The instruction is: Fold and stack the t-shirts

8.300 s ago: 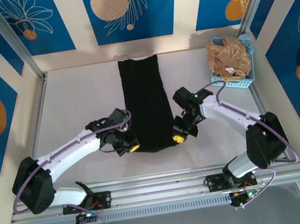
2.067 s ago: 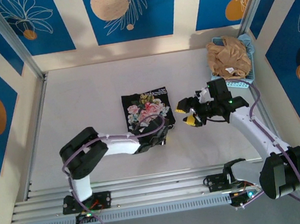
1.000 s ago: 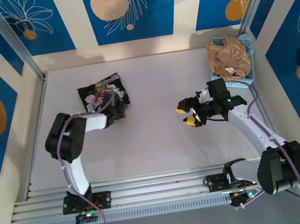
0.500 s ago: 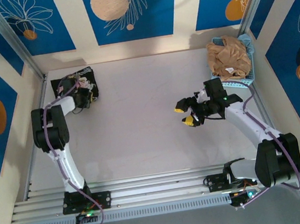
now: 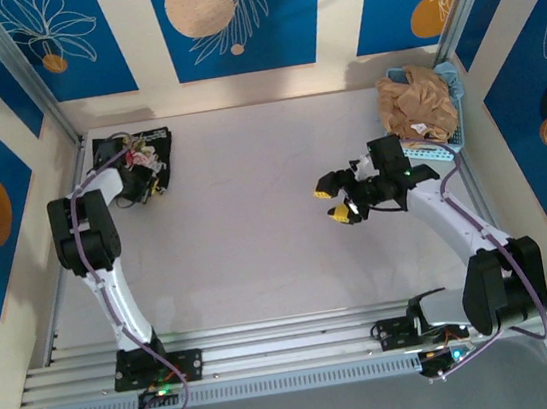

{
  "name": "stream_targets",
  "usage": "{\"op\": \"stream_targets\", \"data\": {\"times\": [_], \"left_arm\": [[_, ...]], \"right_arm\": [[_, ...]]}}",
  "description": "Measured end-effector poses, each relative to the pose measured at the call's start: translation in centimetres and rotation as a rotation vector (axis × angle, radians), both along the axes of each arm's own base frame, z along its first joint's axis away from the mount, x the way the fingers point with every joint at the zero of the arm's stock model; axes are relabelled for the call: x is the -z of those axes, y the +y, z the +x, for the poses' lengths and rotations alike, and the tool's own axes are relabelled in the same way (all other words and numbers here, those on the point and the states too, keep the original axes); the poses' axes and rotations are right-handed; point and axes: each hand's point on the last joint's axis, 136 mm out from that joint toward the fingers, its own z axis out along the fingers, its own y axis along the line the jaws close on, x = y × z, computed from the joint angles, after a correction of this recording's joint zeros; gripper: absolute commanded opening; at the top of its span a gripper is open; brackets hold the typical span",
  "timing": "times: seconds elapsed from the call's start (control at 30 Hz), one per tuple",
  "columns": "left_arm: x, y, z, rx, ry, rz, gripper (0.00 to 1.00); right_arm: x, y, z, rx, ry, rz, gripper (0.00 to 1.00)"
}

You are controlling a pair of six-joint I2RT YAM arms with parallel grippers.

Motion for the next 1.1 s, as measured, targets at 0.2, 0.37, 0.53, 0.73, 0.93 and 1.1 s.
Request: {"op": "stream_targets", "data": {"times": [0.2,0.37,0.53,0.73,0.93,1.1], "left_arm": [[-2.4,-0.5,-0.2,0.046,-0.035,0.013,1.00],[-10.6,-1.2,-3.3,0.099,-0.145,0.086,1.00],[-20.1,-3.3,-10.8,0.142,-0.331,0.236,1.00],[-20.2,-3.6,-18.8,0.159,-0.342,0.516,1.00],[-11.3,-1.7,-22.4,0.363,-0.326,0.853,1.00],[-6.4,-1.3,-22.0,0.483,-0.329,0.975,1.00]], "right_arm": [[-0.8,-0.4,0.4,-0.003,-0.026,-0.062,1.00],[-3.5,-2.1,1.7,0.043,-0.120,-0.186,1.00],[-6.3,-4.8,1.7,0.128,-0.267,-0.330,0.99],[-6.7,-10.1,1.8,0.274,-0.433,-0.598,0.99],[3.4,-13.9,2.7,0.189,-0.539,-0.901,0.99],[8.7,-15.0,4.2,0.094,-0.587,-1.013,0.99]]}}
